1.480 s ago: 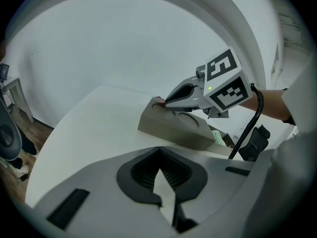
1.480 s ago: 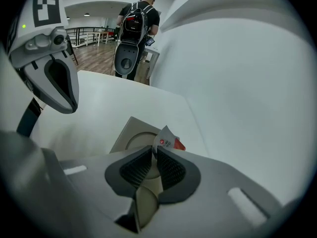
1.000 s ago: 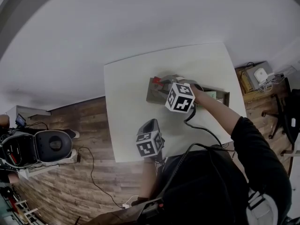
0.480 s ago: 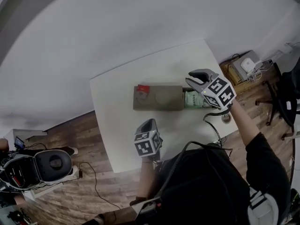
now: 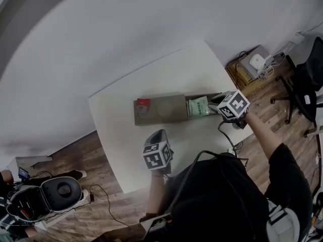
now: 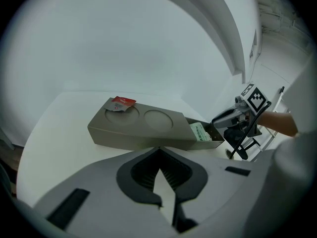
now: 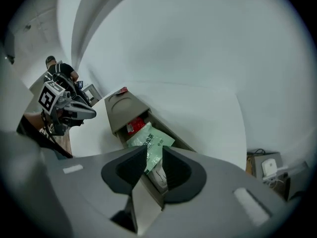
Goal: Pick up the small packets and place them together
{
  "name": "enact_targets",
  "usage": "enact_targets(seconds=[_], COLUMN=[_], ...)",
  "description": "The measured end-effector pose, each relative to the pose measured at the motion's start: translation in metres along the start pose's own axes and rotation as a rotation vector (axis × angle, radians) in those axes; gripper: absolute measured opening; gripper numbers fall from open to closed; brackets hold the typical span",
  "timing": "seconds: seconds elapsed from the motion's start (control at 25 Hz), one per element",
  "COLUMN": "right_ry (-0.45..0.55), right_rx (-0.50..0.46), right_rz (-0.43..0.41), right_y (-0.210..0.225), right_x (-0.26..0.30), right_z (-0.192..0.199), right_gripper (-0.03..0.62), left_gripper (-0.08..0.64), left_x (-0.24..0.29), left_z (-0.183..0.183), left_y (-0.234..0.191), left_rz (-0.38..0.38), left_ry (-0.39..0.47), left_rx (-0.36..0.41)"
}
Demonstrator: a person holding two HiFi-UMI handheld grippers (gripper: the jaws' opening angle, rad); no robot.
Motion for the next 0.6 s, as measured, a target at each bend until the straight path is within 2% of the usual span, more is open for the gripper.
enact_targets(seconds=[0.28,0.4,0.6], right_ry=[-0.116,-0.17,-0.209], right_rx=[0.093,0.12,0.172], right_rz=[-0.019,-0.027,-0.031], right_y=[0.019,0.024,0.031], right_x=[0.029,0.04,0.054], right_z=[0.003,0.004,0.002], right_gripper=[0.098,0.12,0.121], left_gripper=[-0.003,-0.003,-0.003], left_x=[0.013,0.017,0.023], left_z=[-0.007,-0.012,-0.018], left_y=[-0.008,-0.016,-0.023], left_rz=[-0.004,-0.016,-0.013], left_ry=[-0.011,-0.012,-0.01], left_rx=[-0.011,0.008,0.007])
Point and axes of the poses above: the fingertips, and each gripper's own axes: x forward along the fingers, y to its right, z out of its underside, the point moved 1 cm from there along -x, backward along the fingers, and after that the axes turned 6 degrees about y, right-handed, at the moved point
